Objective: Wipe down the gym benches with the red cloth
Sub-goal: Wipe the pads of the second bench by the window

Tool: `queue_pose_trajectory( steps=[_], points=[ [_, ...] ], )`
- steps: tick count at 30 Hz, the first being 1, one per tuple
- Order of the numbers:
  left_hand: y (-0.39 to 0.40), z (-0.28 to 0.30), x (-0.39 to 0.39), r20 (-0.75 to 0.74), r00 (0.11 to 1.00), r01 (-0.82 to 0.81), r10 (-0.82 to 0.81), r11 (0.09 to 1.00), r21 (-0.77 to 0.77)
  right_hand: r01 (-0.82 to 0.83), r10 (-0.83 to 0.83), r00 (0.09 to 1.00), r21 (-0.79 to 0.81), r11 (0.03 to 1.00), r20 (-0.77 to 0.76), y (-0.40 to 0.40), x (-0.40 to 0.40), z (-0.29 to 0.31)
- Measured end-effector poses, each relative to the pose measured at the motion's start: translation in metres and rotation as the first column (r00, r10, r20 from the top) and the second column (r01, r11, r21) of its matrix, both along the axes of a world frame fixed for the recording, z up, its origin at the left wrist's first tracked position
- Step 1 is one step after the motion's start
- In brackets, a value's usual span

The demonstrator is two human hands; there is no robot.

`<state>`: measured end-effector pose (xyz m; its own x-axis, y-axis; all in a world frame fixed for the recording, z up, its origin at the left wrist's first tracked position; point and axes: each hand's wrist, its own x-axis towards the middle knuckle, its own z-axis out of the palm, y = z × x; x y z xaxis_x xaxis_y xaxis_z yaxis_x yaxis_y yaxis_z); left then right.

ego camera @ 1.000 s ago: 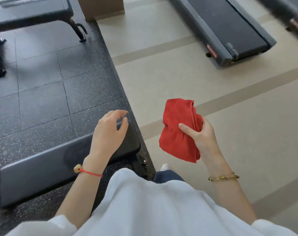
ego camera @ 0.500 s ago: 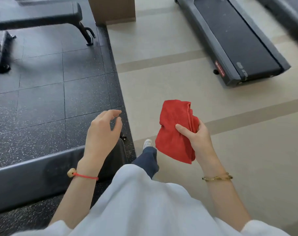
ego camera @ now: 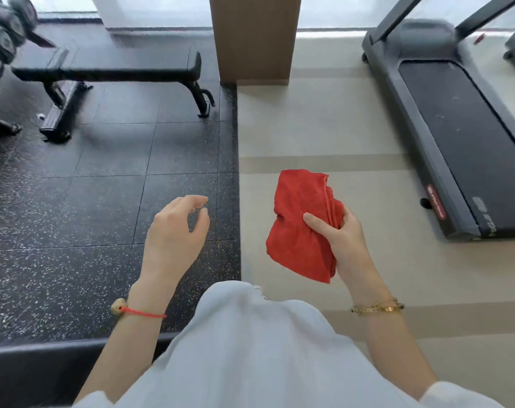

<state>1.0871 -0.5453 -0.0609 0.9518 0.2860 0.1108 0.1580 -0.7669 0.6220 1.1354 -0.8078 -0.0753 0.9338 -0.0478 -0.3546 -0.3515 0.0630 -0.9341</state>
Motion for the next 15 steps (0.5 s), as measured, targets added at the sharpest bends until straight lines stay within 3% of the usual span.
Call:
queue_pose_trajectory(
  steps=[15],
  points=[
    [0.110,-0.002,0.255,-0.003,0.973,-0.229,0.229,0.973,0.041,-0.185,0.186,0.982,0.040,0.982,-0.022,0.131,0.300,-0.015]
  ],
)
